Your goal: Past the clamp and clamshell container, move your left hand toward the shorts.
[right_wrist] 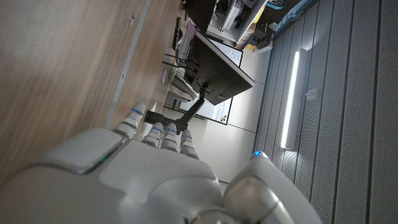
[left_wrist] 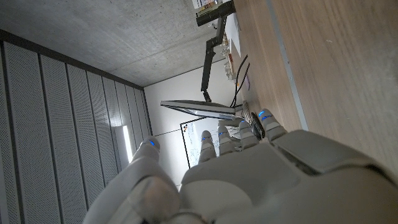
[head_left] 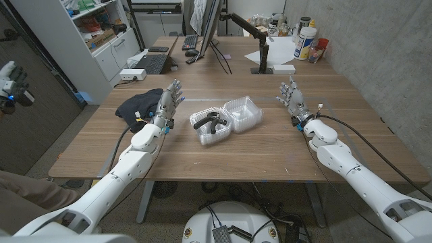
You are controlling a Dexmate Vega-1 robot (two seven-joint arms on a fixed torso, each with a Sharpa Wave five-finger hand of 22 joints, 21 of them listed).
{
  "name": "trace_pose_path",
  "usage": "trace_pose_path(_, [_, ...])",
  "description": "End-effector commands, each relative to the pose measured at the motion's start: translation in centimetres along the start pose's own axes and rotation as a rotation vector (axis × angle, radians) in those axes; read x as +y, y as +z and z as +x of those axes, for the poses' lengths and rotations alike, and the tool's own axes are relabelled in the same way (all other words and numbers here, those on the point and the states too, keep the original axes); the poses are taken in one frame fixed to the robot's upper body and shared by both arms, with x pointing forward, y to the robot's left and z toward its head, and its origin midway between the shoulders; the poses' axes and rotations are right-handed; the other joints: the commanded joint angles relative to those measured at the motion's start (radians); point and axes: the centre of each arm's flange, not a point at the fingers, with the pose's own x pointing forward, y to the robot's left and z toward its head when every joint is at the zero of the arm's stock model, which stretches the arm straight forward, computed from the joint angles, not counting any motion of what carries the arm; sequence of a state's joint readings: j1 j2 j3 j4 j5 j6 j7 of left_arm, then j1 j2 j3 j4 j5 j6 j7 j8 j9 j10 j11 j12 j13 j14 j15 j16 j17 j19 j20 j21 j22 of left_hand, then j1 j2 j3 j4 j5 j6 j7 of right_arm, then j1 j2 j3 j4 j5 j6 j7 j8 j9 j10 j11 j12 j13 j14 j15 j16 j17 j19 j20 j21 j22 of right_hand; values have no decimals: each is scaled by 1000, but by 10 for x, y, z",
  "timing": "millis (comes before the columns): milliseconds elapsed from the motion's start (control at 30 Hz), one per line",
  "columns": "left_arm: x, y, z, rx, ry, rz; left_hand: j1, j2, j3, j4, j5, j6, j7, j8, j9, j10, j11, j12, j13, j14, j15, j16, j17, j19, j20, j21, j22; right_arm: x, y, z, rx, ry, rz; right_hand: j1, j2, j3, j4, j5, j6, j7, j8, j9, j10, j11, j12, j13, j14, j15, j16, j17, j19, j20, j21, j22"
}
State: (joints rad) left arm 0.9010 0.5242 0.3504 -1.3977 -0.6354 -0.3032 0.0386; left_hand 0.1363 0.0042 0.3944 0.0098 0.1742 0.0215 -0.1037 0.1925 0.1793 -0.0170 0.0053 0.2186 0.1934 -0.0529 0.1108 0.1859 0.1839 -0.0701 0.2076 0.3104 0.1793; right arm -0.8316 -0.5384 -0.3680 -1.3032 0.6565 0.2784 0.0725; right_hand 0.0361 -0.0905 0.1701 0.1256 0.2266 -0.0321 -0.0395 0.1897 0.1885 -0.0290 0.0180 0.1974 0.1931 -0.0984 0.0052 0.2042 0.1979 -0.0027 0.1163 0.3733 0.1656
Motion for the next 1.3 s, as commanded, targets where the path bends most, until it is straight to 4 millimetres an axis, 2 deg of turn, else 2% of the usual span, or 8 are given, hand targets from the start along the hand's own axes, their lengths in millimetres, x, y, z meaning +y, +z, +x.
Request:
trace_pose_path(33, [5,10,-6,-25,13,16,7,0,4,-4,4,4,-4,2,1,-3,2,4,5,-3,6,4,4,2,8,-3,4,-1,1,3,-6,1,0,1,-1,2,-2,6,-11,-3,7,3,-7,1,3,2,-11,0,3,2,3,5,-3,1])
trace_pose_path(200, [7,11,-7,-26,20,-3,7,1,4,-5,4,4,-5,2,1,-5,2,3,5,-7,5,3,4,2,8,-5,4,-1,0,3,-4,4,-9,1,0,1,-2,6,-11,-3,7,3,-9,2,2,2,-23,2,-2,2,-7,4,-13,1])
trace_pose_path(433, [12,19,-10,-40,50,123,8,1,5,-7,4,9,-3,3,2,-6,3,2,5,-13,5,2,4,1,9,-8,4,-2,0,5,-2,0,-3,1,2,0,-2,6,-11,-1,7,3,-13,3,1,2,-32,1,-4,2,-15,3,-21,1])
trace_pose_path(833, [15,24,-16,-70,102,221,9,3,6,-11,4,25,-5,7,2,-1,-2,4,6,-17,0,2,4,-3,8,-15,4,-2,-2,3,5,-3,-3,1,3,-2,-3,6,-10,-1,7,3,-14,4,1,2,-35,1,-4,3,-14,4,-26,1])
trace_pose_path(1000, [16,23,-17,-74,105,173,11,4,7,-14,4,33,-5,9,2,2,-6,5,6,-18,-1,3,4,-4,8,-18,4,-2,-3,3,9,-5,-1,1,4,-2,-3,6,-9,0,8,3,-13,8,1,2,-35,2,-4,3,-13,3,-28,2])
trace_pose_path(1300, [18,29,-21,-103,163,249,20,11,13,-23,4,60,-2,15,2,18,-9,10,6,-15,-5,5,3,-3,8,-26,4,-3,-3,2,11,-11,-2,1,6,-4,-3,5,-4,-3,9,3,-14,10,1,2,-36,2,-3,3,-20,10,-39,2])
